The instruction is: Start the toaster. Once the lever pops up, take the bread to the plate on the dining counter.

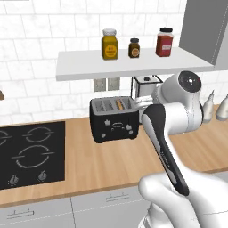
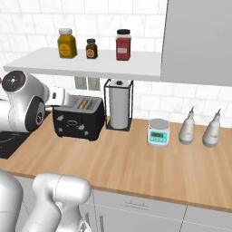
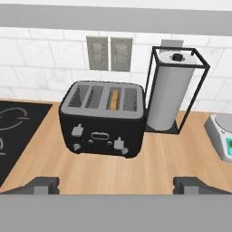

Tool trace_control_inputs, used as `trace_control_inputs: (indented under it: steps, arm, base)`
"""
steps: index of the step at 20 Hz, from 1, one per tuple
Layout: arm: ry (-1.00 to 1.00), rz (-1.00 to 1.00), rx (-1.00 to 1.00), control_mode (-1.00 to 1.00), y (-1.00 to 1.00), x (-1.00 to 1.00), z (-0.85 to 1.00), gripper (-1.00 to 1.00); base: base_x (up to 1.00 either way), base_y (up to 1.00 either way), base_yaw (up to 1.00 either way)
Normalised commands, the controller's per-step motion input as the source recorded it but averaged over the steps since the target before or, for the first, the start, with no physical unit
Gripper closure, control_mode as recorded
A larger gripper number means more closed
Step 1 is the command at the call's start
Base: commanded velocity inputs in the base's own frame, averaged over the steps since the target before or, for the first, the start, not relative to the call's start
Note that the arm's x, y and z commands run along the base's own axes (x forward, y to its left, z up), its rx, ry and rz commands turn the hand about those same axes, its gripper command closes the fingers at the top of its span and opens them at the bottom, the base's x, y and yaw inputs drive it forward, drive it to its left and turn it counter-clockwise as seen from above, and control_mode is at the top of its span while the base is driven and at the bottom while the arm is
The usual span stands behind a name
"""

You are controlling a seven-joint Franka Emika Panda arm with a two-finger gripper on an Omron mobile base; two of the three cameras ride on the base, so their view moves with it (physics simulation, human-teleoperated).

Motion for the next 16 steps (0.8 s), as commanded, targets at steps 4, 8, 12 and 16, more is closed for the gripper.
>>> trace_control_inputs:
  steps: [4,8,12,16]
  arm:
    - [0.00,0.00,0.00,-1.00,0.00,0.00,0.00,-1.00]
    - [0.00,0.00,0.00,-1.00,0.00,0.00,0.00,-1.00]
    - [0.00,0.00,0.00,-1.00,0.00,0.00,0.00,-1.00]
    - [0.00,0.00,0.00,-1.00,0.00,0.00,0.00,-1.00]
  base:
    - [0.00,0.00,0.00]
    - [0.00,0.00,0.00]
    - [0.00,0.00,0.00]
    - [0.00,0.00,0.00]
